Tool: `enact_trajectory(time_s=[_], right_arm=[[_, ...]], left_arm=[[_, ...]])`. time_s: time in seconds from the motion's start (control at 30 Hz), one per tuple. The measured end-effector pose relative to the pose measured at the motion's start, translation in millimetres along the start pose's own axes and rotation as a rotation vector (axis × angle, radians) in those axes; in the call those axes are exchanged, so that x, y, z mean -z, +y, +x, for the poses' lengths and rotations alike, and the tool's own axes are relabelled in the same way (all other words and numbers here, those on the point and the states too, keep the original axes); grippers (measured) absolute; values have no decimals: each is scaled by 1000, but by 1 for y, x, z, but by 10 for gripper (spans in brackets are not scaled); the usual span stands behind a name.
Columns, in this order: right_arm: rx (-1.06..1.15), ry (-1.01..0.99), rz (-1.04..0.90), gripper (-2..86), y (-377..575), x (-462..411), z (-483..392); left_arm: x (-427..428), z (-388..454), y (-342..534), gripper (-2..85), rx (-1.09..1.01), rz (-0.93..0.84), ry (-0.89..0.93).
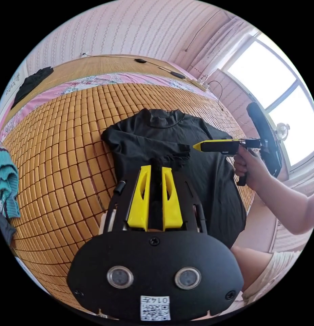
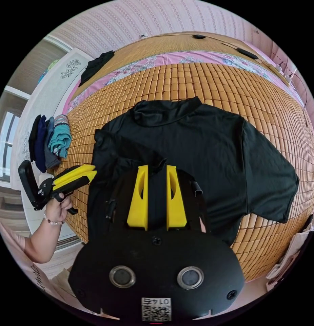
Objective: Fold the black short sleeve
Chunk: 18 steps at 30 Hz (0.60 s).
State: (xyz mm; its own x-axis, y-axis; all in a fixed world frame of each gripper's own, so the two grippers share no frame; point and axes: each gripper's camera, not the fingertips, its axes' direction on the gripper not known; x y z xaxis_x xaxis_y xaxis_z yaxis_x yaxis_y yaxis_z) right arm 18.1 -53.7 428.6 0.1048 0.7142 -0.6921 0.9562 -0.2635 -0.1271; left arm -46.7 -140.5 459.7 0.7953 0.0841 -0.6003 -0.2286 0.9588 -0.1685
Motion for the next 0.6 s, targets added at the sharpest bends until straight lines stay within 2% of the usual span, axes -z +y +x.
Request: enact_trajectory(time_s=[0.13, 0.23, 0.33, 0.43, 0.6], right_arm=[[5, 6, -30, 80, -14, -28, 2], [16, 53, -55, 30, -17, -36, 0], [36, -31, -45, 10, -14, -22, -2], [71, -153, 21, 3, -13, 2, -14], [202, -513, 118, 1, -41, 18, -80]], left_arm=[[-39, 1, -19, 67, 12, -144, -5], [-25, 8, -11, 7, -24, -107, -47], [8, 6, 7, -6, 9, -32, -40], [54, -2, 33, -9, 79, 70, -4], [141, -25, 90, -10, 205, 269, -53]])
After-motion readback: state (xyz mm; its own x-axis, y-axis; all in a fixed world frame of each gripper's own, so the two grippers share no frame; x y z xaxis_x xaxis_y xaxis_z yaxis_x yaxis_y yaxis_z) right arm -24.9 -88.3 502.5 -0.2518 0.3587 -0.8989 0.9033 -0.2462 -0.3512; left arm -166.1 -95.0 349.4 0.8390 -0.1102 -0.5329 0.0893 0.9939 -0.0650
